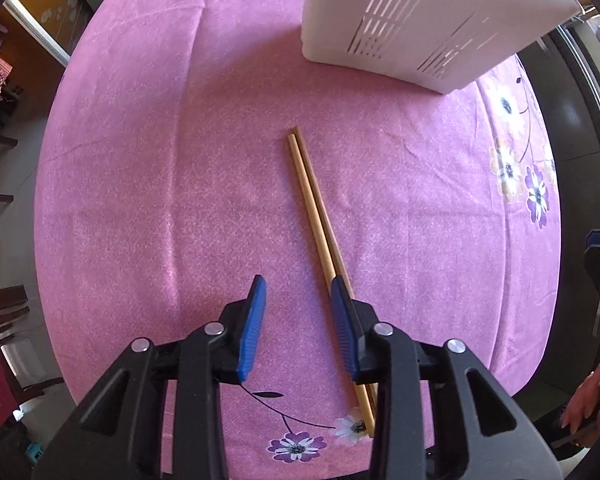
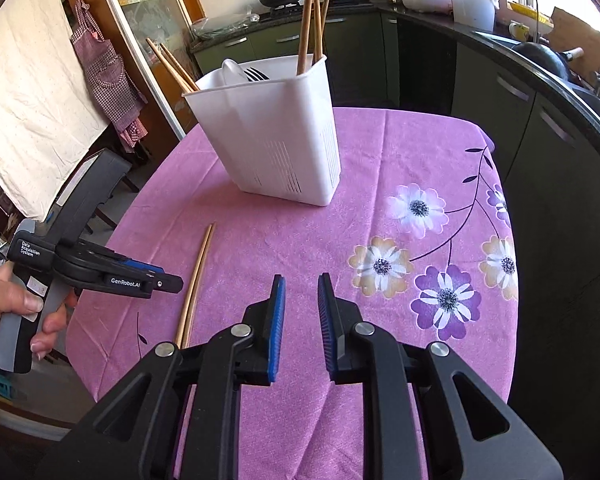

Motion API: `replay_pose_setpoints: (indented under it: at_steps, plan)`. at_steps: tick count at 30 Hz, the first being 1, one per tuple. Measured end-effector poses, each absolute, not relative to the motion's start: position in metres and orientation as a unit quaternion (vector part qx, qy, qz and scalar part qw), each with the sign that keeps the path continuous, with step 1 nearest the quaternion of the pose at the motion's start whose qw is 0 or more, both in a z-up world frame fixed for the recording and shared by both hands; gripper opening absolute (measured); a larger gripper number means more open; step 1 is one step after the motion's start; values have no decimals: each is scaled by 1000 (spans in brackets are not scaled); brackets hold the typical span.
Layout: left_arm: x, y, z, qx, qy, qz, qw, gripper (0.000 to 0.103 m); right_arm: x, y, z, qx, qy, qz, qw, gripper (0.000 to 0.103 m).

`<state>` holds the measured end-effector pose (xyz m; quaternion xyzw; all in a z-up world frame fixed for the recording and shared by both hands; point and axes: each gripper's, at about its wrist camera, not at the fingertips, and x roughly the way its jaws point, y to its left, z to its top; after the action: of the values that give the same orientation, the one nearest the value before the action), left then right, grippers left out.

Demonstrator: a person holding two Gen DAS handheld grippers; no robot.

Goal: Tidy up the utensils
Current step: 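Move both open tools back over the last two chopsticks on the tablecloth, then grasp a chopstick with the left tool and lift it upright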

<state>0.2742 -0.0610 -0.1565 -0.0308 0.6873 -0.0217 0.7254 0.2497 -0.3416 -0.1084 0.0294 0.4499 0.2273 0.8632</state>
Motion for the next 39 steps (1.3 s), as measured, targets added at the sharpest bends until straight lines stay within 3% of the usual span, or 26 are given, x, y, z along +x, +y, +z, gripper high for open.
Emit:
replay_pose_setpoints:
  at_steps: [25, 28, 39]
  plan:
    - [293, -88, -183, -11, 694, 13, 720, 31, 248, -344, -122, 42, 461, 253, 850, 21]
    - [292, -94, -182, -12, 694, 9, 720, 10, 249, -345, -124, 44, 464, 250, 849, 21]
    - [289, -78, -173, -29, 686, -9, 727, 6, 246, -342, -125, 34, 471, 242, 848, 21]
